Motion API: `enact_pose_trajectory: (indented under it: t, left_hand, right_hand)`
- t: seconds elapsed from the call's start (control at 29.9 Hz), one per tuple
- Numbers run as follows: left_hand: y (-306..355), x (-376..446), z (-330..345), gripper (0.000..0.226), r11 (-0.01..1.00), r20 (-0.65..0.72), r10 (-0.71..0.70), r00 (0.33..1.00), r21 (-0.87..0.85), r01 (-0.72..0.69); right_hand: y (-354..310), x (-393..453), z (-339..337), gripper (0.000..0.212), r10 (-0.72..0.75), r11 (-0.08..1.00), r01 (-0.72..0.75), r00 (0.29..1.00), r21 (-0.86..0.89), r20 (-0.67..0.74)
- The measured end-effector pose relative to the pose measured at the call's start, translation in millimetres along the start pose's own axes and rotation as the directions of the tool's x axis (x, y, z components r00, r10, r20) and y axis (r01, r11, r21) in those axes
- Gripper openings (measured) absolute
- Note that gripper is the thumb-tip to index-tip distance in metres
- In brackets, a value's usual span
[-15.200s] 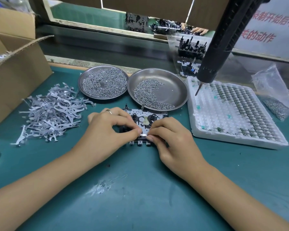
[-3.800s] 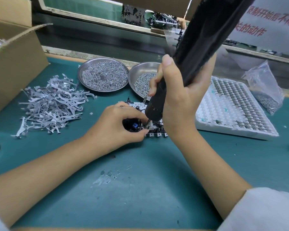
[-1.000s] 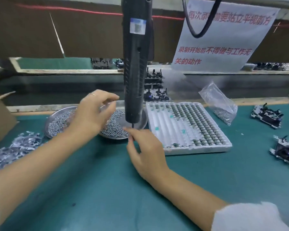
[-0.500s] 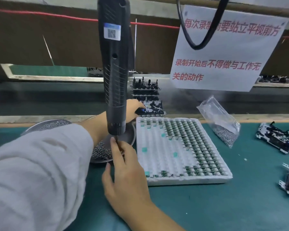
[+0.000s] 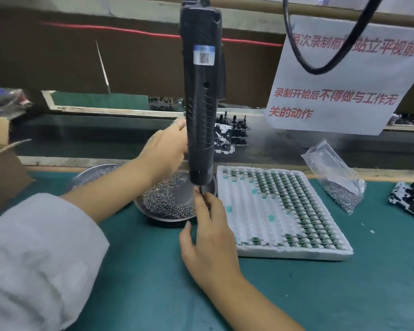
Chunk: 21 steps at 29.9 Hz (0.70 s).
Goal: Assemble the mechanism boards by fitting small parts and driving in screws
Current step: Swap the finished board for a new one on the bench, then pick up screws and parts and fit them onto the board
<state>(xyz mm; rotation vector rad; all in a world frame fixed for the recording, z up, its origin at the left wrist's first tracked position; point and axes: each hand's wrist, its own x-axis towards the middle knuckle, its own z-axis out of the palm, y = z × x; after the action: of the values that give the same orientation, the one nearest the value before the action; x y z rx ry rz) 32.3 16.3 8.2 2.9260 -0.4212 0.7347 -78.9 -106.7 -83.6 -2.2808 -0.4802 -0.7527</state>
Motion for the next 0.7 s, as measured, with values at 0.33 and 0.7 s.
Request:
enact_pose_trajectory:
  t: [0.33,0.7]
  left_hand:
    - [-35,-172,-75,0.035,0.982,-0.085,-0.145,0.986,-0.132,0.133]
    - [-22,-247,-47,0.043,0.998,0.102,0.056,0.993,-0.047,-0.051]
  right_hand:
    - [-6,-10,-8,0.035,-0.013,0.948,0.099,0.962,0.304,-0.274]
    - [-19,-26,-6,0.032,-0.573,0.809,0.581,0.740,0.094,0.352]
